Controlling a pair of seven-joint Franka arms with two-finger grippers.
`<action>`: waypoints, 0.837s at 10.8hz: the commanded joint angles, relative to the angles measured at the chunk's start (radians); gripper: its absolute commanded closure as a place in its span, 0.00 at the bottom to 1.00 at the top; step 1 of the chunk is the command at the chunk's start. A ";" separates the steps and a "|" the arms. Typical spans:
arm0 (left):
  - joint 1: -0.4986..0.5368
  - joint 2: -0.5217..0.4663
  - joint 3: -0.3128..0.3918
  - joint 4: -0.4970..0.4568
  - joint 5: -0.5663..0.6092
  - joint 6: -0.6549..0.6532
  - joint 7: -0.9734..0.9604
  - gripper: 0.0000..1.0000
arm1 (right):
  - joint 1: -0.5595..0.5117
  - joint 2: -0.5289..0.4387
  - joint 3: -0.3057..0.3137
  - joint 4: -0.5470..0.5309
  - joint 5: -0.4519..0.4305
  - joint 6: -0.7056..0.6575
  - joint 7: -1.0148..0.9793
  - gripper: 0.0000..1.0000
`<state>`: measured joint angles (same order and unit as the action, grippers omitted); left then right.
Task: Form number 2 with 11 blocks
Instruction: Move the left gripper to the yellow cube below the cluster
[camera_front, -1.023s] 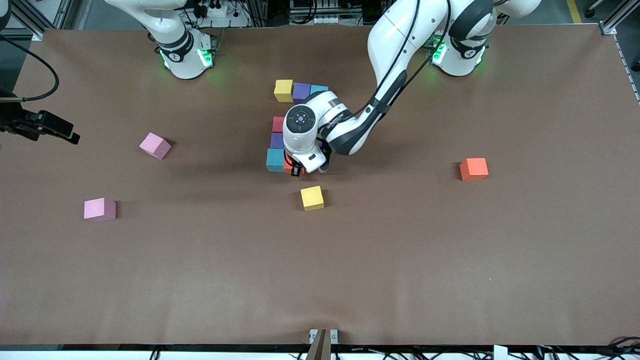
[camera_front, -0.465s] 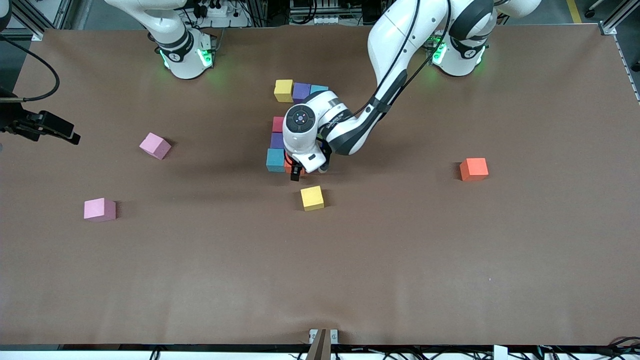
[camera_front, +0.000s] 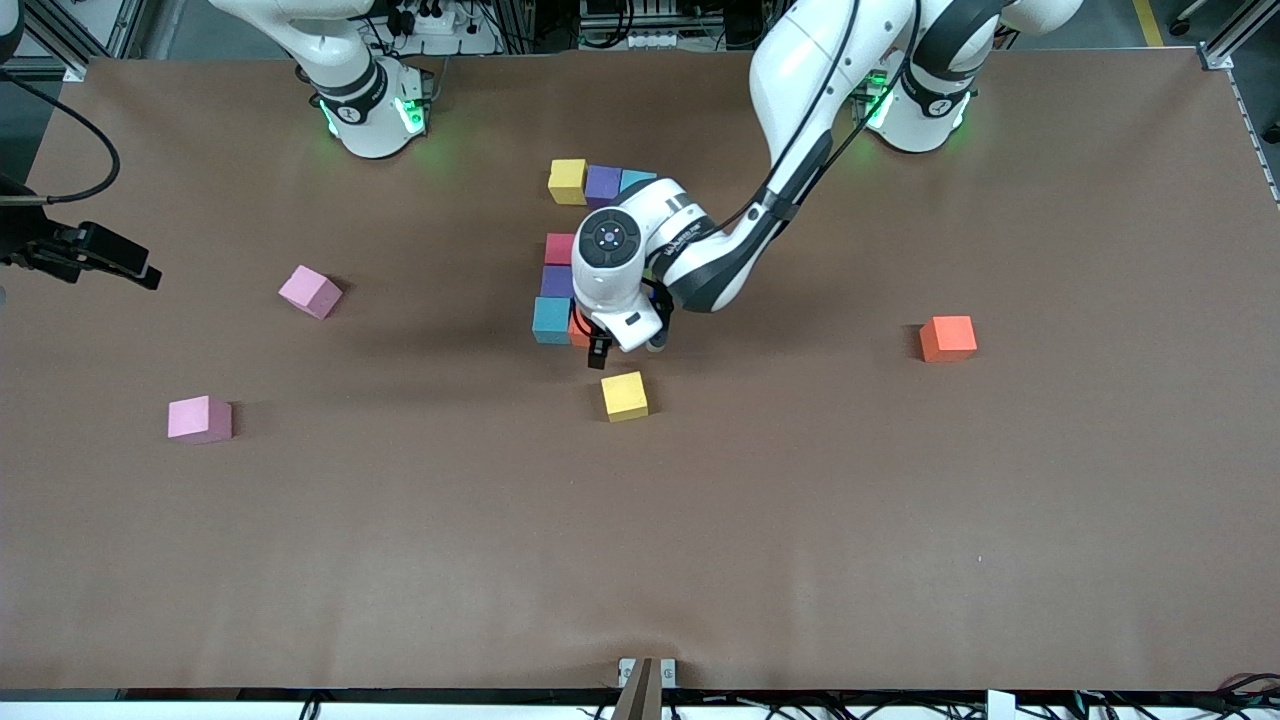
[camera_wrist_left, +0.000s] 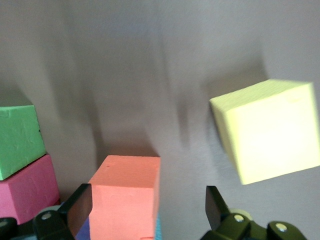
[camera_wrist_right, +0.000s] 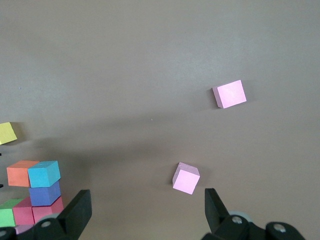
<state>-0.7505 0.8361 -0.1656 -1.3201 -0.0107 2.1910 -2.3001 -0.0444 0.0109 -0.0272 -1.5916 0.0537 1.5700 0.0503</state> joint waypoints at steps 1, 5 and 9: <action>0.049 -0.044 -0.002 -0.014 0.005 -0.025 -0.004 0.00 | -0.015 0.011 0.013 0.022 0.005 -0.002 0.000 0.00; 0.126 -0.023 0.008 -0.004 0.006 -0.014 -0.126 0.00 | -0.017 0.011 0.013 0.022 0.005 -0.001 0.003 0.00; 0.117 0.009 0.017 0.001 0.005 0.056 -0.211 0.00 | -0.014 0.011 0.015 0.021 0.005 -0.002 0.010 0.00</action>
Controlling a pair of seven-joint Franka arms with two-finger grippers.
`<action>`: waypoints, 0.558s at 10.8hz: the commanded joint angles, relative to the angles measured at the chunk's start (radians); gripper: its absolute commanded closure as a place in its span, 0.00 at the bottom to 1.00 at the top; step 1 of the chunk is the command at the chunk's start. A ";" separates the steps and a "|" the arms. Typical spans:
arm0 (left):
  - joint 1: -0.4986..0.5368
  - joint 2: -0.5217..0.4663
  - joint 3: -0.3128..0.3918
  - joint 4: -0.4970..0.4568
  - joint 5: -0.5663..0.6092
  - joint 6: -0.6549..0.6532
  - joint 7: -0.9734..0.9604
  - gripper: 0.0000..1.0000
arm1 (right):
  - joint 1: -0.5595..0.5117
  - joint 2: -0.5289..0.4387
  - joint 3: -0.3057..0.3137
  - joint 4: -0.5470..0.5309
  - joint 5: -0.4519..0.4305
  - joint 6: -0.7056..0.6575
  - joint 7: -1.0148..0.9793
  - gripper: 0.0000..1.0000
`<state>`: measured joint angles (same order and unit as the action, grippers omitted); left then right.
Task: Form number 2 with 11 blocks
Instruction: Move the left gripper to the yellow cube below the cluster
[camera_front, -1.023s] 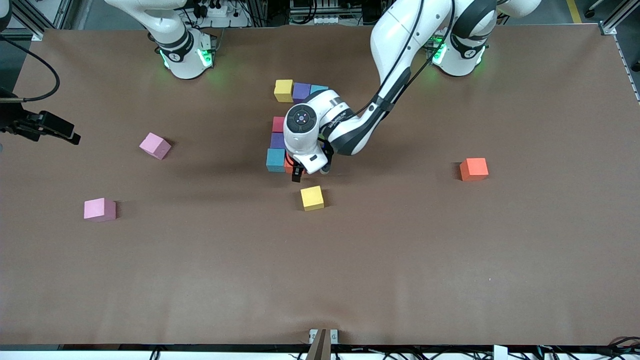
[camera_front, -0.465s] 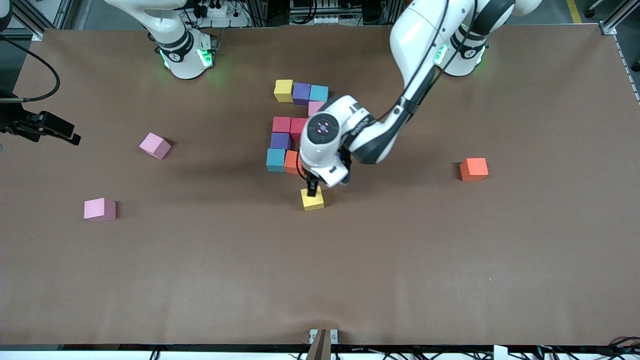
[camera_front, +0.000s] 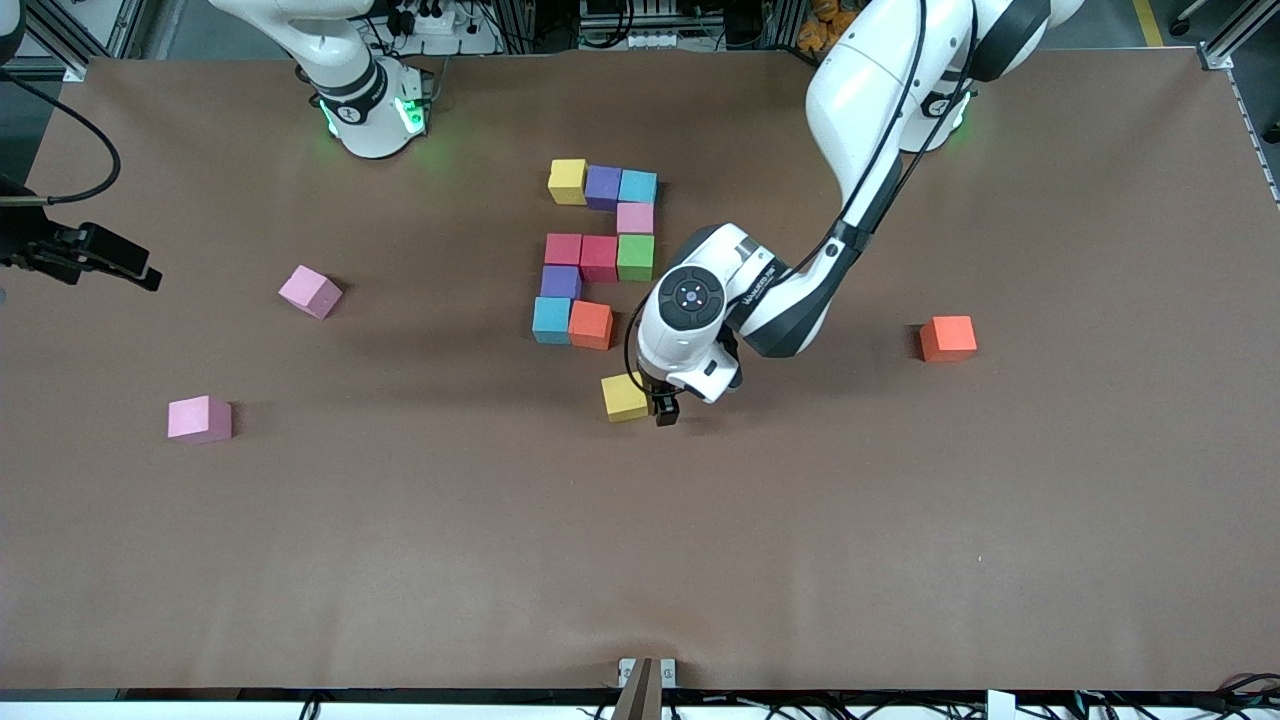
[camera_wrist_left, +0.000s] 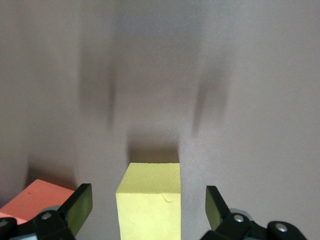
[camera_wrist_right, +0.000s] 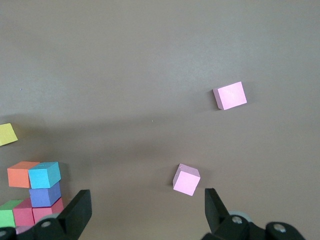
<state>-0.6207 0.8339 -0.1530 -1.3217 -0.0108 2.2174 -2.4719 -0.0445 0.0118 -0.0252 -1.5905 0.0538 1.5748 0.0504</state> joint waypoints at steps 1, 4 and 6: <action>-0.014 0.017 0.004 0.002 0.006 0.044 -0.045 0.00 | -0.014 0.010 0.013 0.020 0.005 -0.007 0.009 0.00; -0.022 0.034 0.009 0.004 0.008 0.061 -0.045 0.00 | -0.015 0.011 0.013 0.018 0.005 -0.007 0.009 0.00; -0.027 0.040 0.009 0.002 0.008 0.068 -0.045 0.00 | -0.015 0.013 0.013 0.018 0.005 -0.006 0.009 0.00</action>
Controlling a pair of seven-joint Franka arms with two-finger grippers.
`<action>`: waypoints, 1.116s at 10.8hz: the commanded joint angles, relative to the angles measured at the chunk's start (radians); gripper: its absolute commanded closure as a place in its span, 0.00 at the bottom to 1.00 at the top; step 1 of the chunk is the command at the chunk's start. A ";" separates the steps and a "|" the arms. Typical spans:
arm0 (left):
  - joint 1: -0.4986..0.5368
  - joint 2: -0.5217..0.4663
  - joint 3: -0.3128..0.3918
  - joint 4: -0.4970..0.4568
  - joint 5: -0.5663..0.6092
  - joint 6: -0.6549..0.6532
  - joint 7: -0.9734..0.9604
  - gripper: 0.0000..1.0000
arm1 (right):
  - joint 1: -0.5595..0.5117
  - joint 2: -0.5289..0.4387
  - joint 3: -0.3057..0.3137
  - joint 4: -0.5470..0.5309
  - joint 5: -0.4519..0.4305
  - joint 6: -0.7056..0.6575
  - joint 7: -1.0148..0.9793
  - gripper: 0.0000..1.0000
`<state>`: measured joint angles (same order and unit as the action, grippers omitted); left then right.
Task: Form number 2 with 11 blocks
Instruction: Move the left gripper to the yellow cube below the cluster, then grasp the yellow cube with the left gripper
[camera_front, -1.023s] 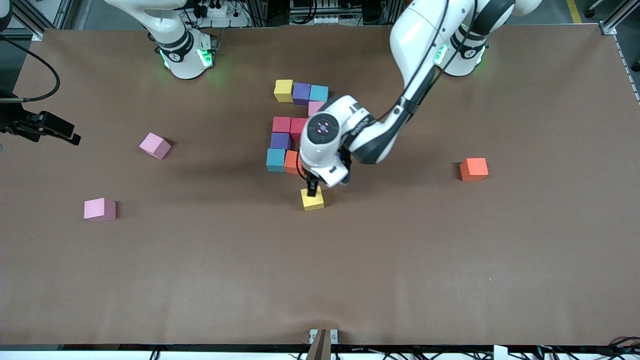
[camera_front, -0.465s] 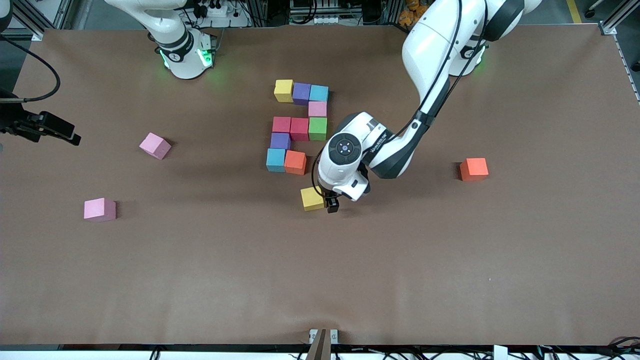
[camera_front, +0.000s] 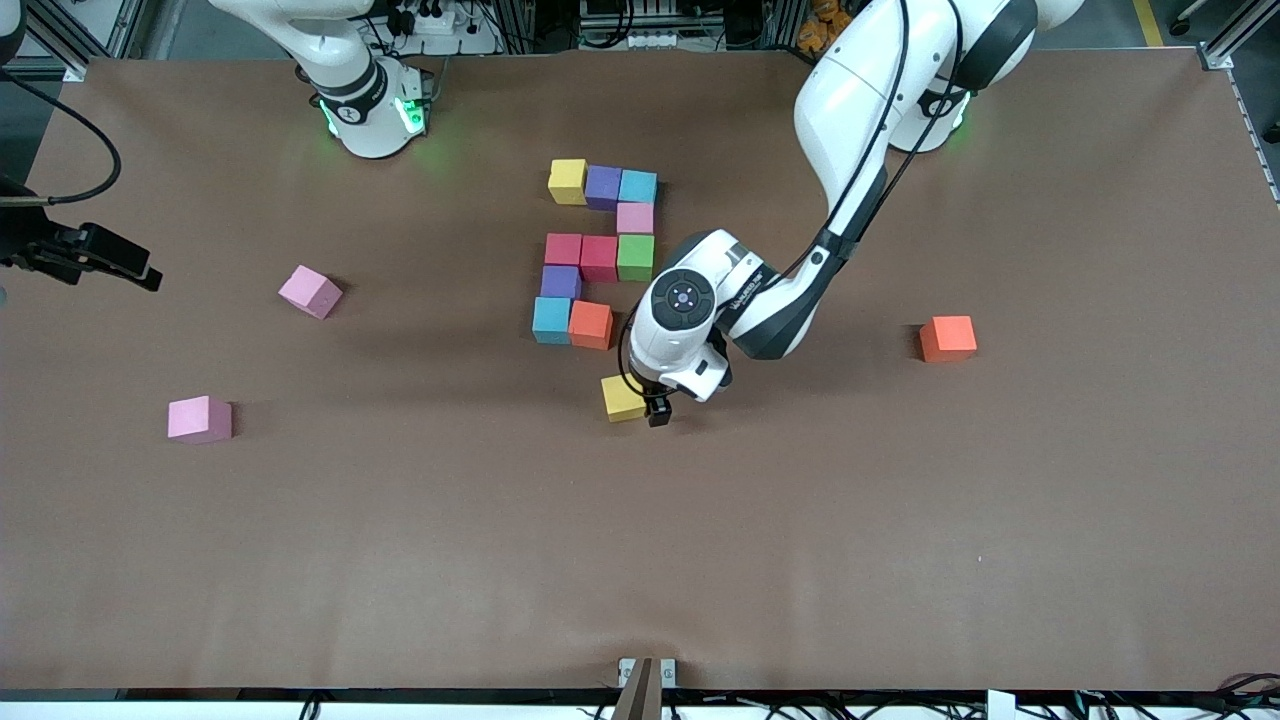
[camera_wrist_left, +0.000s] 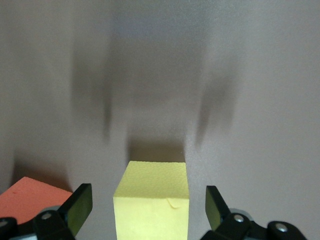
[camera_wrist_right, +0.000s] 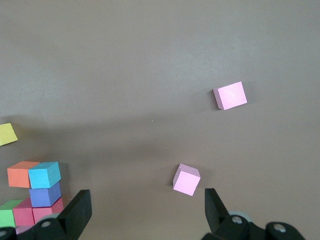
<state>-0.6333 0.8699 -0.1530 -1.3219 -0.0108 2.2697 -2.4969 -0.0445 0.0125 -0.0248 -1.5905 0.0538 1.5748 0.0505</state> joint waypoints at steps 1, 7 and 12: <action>-0.020 0.009 0.009 0.004 0.009 0.025 -0.020 0.00 | -0.015 0.012 0.013 0.018 0.004 -0.007 0.009 0.00; -0.037 0.032 0.010 0.003 0.014 0.044 -0.020 0.00 | -0.017 0.017 0.013 0.018 -0.005 -0.006 0.011 0.00; -0.040 0.041 0.010 0.004 0.014 0.071 -0.022 0.00 | -0.017 0.018 0.013 0.015 -0.003 -0.007 0.011 0.00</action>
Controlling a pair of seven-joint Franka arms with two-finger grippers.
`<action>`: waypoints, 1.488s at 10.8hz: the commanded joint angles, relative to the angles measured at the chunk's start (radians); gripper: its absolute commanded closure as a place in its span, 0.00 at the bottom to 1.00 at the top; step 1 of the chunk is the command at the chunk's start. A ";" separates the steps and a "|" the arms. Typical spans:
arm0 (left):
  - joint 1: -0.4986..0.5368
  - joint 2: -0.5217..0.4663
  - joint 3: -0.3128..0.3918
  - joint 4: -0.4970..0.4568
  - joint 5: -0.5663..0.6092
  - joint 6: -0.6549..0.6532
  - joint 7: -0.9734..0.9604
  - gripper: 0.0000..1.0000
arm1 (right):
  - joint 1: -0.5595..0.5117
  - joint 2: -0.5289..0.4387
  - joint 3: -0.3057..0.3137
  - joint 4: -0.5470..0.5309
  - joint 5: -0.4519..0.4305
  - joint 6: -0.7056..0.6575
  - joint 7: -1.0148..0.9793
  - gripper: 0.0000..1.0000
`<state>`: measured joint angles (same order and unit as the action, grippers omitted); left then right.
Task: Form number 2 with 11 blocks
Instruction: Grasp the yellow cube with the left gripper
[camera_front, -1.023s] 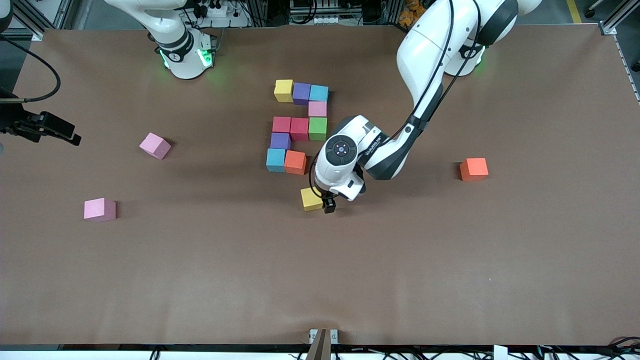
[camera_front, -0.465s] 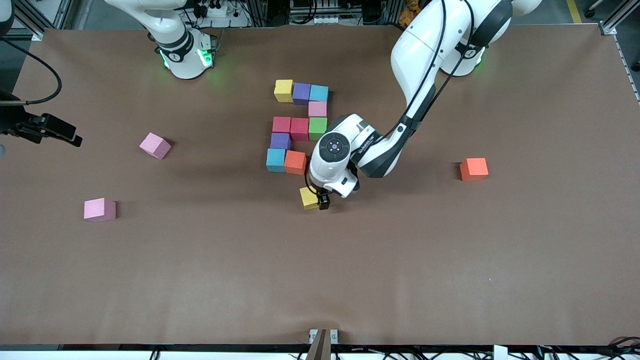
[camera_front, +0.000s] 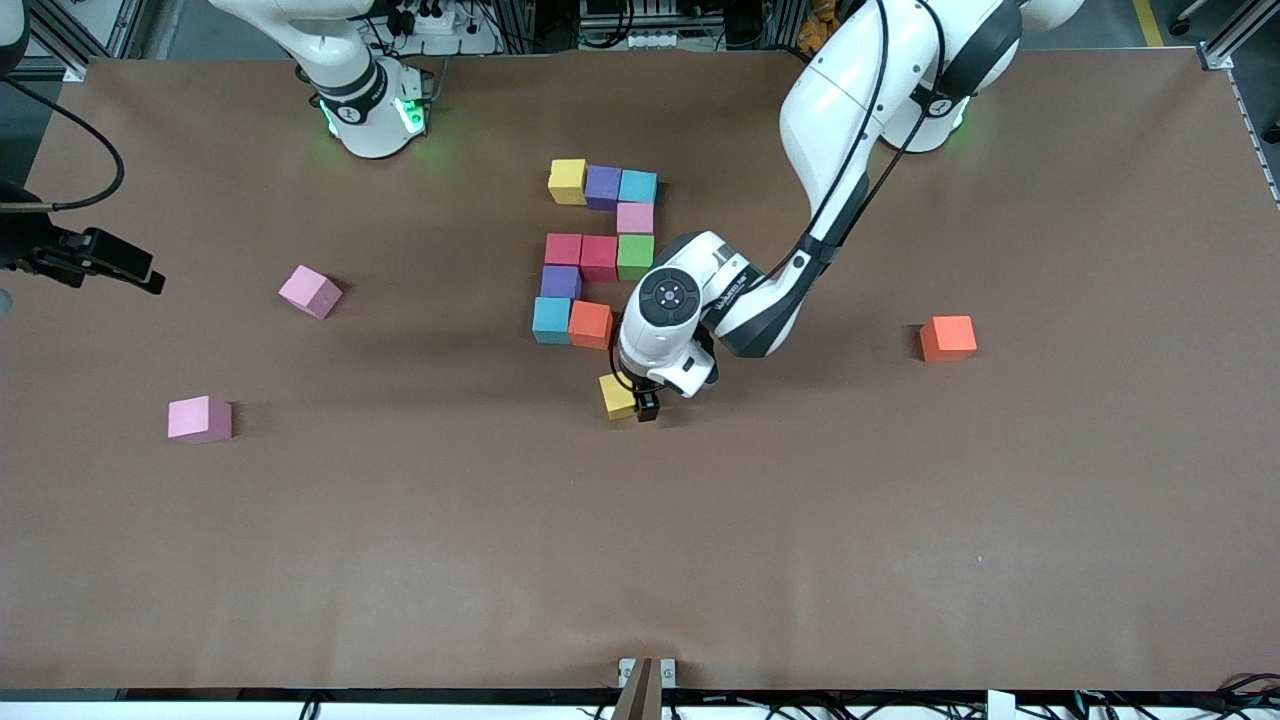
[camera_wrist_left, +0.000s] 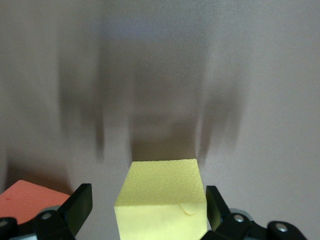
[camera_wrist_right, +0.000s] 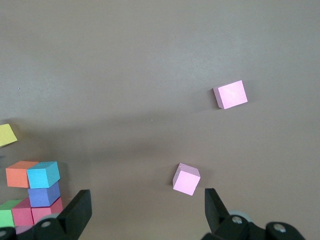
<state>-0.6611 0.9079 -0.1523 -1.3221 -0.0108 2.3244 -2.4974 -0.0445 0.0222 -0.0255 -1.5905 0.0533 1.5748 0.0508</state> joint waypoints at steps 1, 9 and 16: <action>-0.011 0.005 0.010 0.004 0.014 0.020 -0.023 0.00 | -0.017 0.007 0.012 0.014 -0.004 -0.007 0.011 0.00; -0.012 0.011 0.010 0.007 0.014 0.033 -0.074 0.01 | -0.017 0.008 0.013 0.015 -0.003 -0.006 0.012 0.00; -0.011 0.002 0.010 0.004 0.018 0.032 -0.043 1.00 | -0.017 0.008 0.012 0.014 -0.003 -0.006 0.012 0.00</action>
<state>-0.6626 0.9147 -0.1508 -1.3183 -0.0108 2.3515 -2.5477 -0.0445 0.0239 -0.0256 -1.5905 0.0533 1.5748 0.0515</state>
